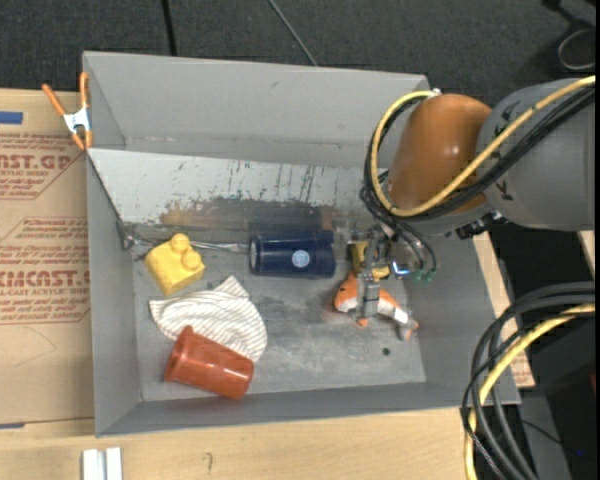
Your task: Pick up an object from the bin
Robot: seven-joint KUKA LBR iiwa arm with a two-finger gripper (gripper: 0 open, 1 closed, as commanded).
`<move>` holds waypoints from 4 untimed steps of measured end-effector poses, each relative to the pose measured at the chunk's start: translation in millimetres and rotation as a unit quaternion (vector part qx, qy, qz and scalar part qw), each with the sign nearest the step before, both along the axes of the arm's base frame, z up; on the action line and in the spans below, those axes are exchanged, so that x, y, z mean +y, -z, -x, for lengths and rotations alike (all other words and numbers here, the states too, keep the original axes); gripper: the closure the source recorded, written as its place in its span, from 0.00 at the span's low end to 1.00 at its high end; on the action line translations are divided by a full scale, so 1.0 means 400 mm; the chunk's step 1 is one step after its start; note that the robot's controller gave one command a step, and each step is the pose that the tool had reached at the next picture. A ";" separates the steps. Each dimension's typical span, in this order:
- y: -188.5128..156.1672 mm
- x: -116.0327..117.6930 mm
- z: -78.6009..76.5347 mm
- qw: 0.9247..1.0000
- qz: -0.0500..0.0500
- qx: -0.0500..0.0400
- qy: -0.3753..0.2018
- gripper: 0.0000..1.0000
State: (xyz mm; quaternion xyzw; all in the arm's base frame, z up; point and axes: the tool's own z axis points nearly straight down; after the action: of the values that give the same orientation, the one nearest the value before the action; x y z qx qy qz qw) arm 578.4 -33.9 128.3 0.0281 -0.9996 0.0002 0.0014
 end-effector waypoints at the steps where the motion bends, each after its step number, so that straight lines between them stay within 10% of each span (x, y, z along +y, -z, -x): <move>1: 0.024 -0.021 0.005 1.000 -0.001 -0.004 0.013 0.00; 2: 0.036 -0.028 0.011 1.000 -0.001 -0.005 0.016 0.00; 3: 0.145 -0.180 0.100 0.995 0.000 -0.001 -0.097 1.00; 4: 0.145 -0.180 0.100 0.995 -0.001 -0.001 -0.097 1.00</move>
Offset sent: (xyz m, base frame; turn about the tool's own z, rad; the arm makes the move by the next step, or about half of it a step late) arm -0.0288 -0.0245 -0.0575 0.0323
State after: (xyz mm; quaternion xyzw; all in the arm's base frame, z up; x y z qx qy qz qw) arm 538.4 -106.1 70.2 0.1246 -0.9922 -0.0001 0.0001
